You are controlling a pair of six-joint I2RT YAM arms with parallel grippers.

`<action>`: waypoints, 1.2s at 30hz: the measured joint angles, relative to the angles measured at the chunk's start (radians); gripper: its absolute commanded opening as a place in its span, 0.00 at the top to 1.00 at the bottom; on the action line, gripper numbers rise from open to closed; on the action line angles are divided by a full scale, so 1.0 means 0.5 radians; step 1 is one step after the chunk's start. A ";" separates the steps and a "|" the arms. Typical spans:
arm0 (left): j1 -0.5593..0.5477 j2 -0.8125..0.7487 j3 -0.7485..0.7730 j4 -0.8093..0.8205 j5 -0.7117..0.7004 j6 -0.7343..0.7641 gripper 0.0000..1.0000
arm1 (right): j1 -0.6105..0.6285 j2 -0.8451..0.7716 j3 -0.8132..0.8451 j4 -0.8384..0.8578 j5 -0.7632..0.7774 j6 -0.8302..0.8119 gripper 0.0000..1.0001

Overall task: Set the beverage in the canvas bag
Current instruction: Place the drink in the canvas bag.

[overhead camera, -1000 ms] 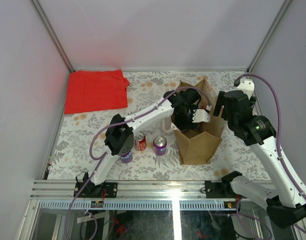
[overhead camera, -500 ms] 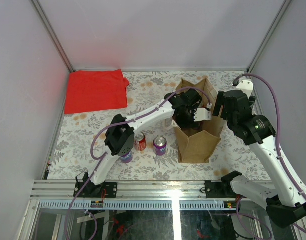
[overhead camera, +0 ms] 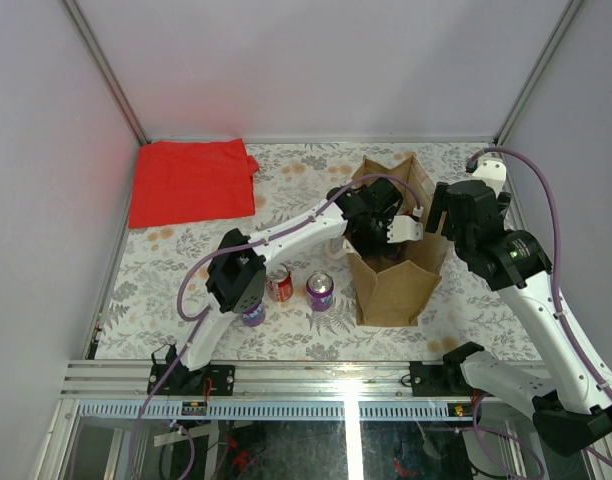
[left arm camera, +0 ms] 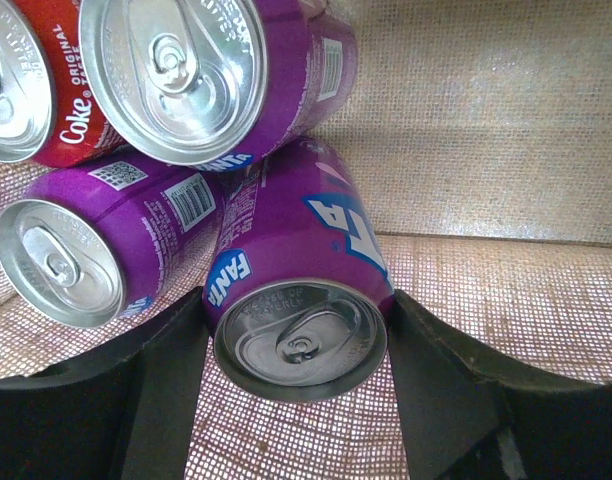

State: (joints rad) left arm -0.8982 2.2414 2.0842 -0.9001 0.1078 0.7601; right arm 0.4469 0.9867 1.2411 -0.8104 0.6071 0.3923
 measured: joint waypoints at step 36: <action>-0.063 -0.188 -0.258 0.201 -0.142 -0.063 0.58 | 0.000 -0.007 -0.001 0.023 -0.066 0.000 0.14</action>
State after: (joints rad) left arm -0.9295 2.1475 1.9553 -0.7994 0.0368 0.7288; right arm 0.4469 0.9833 1.2407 -0.7990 0.5743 0.3923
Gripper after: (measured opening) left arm 0.623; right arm 0.862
